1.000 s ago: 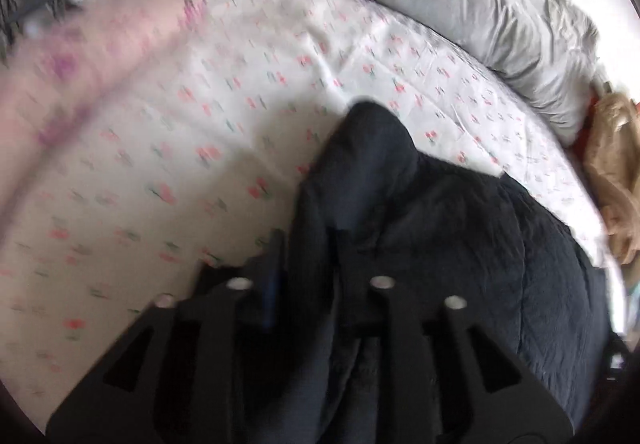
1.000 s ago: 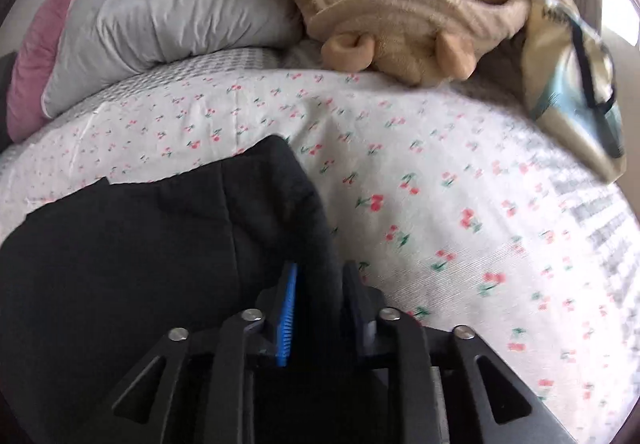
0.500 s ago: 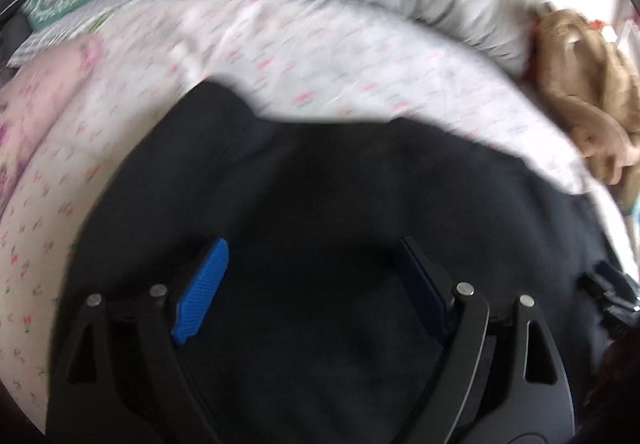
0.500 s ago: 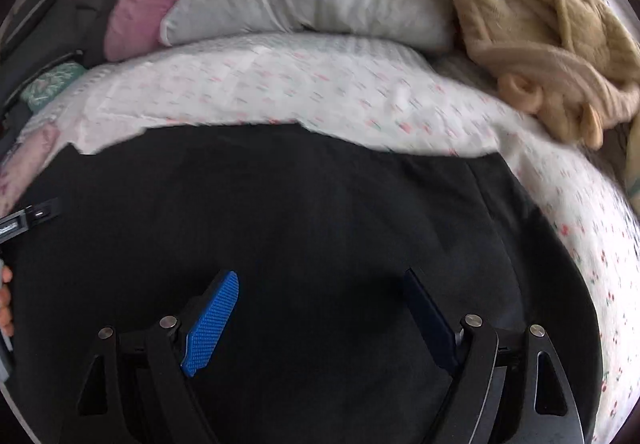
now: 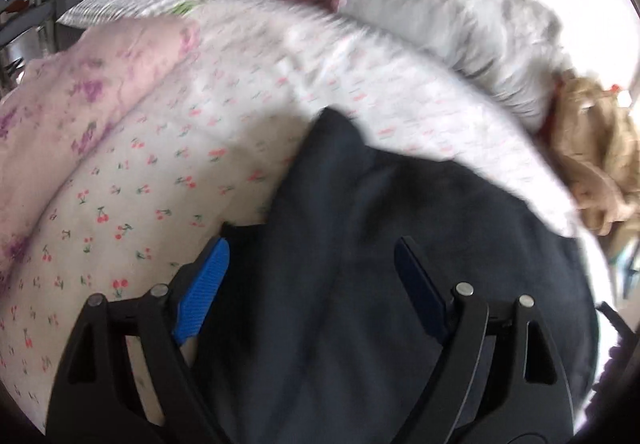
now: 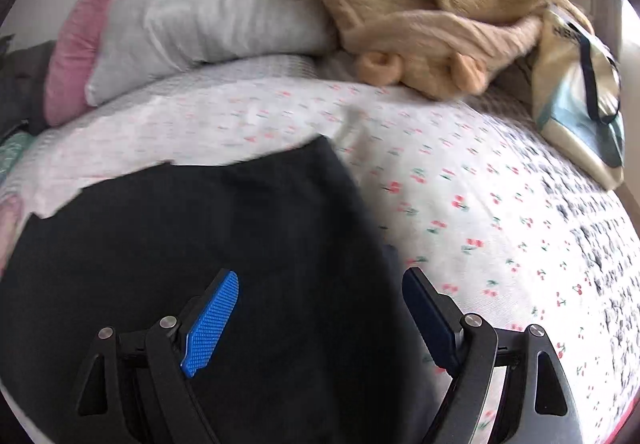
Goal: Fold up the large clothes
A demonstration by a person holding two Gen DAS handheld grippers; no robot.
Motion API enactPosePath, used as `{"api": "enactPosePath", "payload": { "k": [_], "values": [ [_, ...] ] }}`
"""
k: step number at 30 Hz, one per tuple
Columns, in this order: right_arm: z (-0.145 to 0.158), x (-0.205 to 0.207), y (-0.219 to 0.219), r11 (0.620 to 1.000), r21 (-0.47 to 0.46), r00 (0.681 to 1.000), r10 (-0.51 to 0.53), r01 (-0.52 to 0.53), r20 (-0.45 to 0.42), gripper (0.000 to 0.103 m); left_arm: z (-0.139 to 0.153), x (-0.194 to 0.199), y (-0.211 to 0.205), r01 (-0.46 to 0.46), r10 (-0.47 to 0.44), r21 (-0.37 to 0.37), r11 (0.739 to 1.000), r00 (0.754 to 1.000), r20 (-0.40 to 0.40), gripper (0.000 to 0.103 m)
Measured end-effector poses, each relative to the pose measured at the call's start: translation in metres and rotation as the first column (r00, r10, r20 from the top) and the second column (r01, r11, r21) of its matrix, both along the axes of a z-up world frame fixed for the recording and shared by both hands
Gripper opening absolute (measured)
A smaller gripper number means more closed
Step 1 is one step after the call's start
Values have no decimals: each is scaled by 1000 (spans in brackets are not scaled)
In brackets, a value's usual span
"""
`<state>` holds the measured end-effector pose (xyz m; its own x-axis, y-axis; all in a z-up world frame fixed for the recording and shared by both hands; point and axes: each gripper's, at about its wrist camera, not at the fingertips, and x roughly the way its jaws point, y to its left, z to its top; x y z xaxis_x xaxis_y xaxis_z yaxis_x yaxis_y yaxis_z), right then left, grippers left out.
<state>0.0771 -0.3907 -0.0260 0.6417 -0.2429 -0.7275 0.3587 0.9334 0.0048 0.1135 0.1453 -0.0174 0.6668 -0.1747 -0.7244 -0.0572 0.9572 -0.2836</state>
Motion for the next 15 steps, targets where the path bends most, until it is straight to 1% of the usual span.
{"api": "enactPosePath", "payload": {
  "k": [2,3,4,5,7,8,9,10,11,12,13,15],
  "values": [
    [5,-1,26,997,26,998,66,-66,4,85,10,-19,-18,63,-62,-31,998,998,31,87],
    [4,-1,42,993,48,994,109,-109,-3,85,11,-29,-30,106,-105,-38,994,994,26,91],
    [3,-3,58,987,65,989,148,-147,-13,85,11,-33,-38,137,-136,-40,990,991,13,92],
    [-1,-3,74,978,81,981,194,-191,-30,85,7,-38,-49,188,-189,-44,981,982,-13,92],
    [-11,-2,96,967,88,967,246,-240,-70,85,-3,-43,-62,233,-235,-48,971,971,-51,92],
    [-18,-3,103,963,83,959,266,-258,-96,85,-10,-44,-65,238,-242,-48,970,967,-77,92],
    [-26,-3,109,960,72,951,279,-271,-136,85,-22,-46,-67,235,-239,-44,971,963,-126,92],
    [-34,-4,113,960,61,944,281,-274,-173,85,-36,-45,-65,222,-226,-45,974,955,-193,92],
    [-46,-4,113,961,43,932,275,-272,-238,85,-45,-46,-62,215,-223,-57,975,947,-230,92],
    [-56,-5,110,963,36,919,267,-268,-291,86,-46,-48,-58,220,-230,-68,973,946,-228,91],
    [-61,-7,103,964,40,914,262,-263,-309,86,-42,-51,-55,226,-234,-63,972,946,-226,92],
    [-61,-14,89,972,30,922,230,-232,-312,86,-33,-57,-48,212,-215,-41,976,941,-260,92]
  ]
}}
